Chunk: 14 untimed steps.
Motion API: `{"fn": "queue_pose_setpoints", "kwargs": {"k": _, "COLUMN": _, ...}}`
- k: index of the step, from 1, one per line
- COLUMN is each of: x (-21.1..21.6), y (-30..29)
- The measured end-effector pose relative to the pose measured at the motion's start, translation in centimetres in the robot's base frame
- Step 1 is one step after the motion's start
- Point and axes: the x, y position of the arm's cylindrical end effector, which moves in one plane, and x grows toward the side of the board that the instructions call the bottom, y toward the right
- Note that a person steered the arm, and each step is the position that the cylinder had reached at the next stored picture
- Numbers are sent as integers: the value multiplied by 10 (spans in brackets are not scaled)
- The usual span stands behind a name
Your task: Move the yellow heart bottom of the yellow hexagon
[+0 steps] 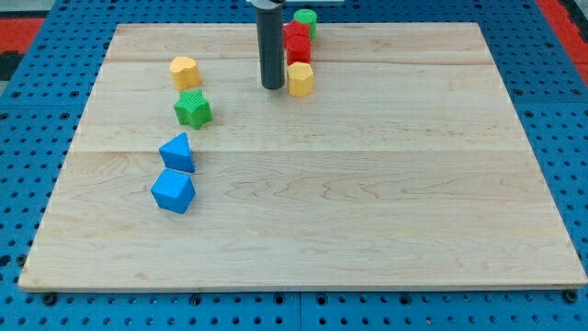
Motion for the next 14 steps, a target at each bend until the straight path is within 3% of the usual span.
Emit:
{"fn": "queue_pose_setpoints", "kwargs": {"k": 1, "x": -53, "y": -38}}
{"fn": "queue_pose_setpoints", "kwargs": {"k": 2, "x": -73, "y": -93}}
{"fn": "queue_pose_setpoints", "kwargs": {"k": 5, "x": -82, "y": -264}}
{"fn": "queue_pose_setpoints", "kwargs": {"k": 12, "x": -67, "y": -262}}
{"fn": "queue_pose_setpoints", "kwargs": {"k": 14, "x": 6, "y": -125}}
